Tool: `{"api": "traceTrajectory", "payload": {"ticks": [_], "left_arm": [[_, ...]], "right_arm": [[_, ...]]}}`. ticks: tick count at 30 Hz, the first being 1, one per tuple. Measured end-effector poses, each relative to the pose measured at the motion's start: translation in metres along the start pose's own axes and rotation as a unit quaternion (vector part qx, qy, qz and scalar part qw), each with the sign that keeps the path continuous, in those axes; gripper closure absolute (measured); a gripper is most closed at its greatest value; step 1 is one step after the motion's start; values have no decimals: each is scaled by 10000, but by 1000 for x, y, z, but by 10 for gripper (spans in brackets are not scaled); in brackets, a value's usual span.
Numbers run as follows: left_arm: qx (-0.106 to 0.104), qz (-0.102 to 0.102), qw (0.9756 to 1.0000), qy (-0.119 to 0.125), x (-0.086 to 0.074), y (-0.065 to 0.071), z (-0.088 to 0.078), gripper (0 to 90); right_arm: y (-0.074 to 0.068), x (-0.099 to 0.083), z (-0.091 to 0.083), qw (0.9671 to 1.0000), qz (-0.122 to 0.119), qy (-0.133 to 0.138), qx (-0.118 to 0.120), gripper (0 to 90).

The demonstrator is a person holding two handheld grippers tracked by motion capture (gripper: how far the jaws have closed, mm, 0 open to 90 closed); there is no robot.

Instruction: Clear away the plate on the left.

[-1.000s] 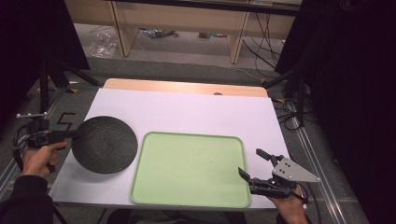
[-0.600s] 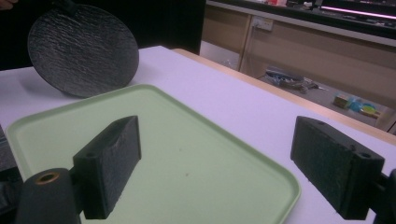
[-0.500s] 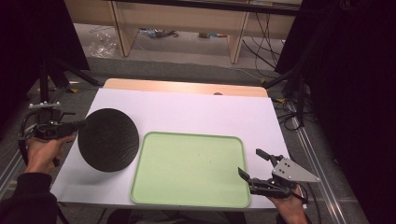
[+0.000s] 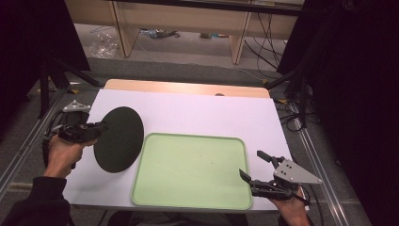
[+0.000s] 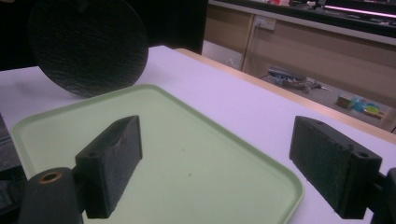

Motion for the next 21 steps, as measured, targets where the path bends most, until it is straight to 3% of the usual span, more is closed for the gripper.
{"api": "traceTrajectory", "payload": {"ticks": [2,3,4,9,10,12,15,19,20,21], "left_arm": [[-14,-33,10000,40,0,1,0,776],[-17,-208,9996,205,-1,3,2,770],[-47,-29,10000,49,-1,0,0,767],[62,-304,9995,33,0,3,1,760],[115,-179,9997,-124,0,2,0,761],[305,-170,9992,-189,0,3,1,757],[334,-280,9989,-190,-1,0,1,755],[347,-262,9985,-344,0,0,1,761],[489,-198,9979,-373,-1,0,3,768],[489,-198,9979,-373,-1,0,3,767]], "right_arm": [[0,0,0,10000,-1,-3,4,178],[0,0,0,10000,2,-10,23,178],[1,0,0,10000,8,-32,18,178],[0,0,1,10000,0,-22,-4,180],[0,0,1,10000,-3,-15,0,180],[0,0,1,10000,-27,-30,13,183],[0,0,1,10000,-17,-18,19,183],[0,0,1,10000,-25,-65,43,183],[0,0,1,10000,-45,-53,42,183],[0,0,1,10000,-45,-53,42,183]]}}
Point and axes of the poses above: each handheld gripper's, and its own axes: z roughly forward along the jaws, x roughly out of its top, y roughly to its right, the point moved 2 cm from there along z, roughly forward along the jaws, and after that the axes turned 6 degrees about y, right-handed, at the moved point
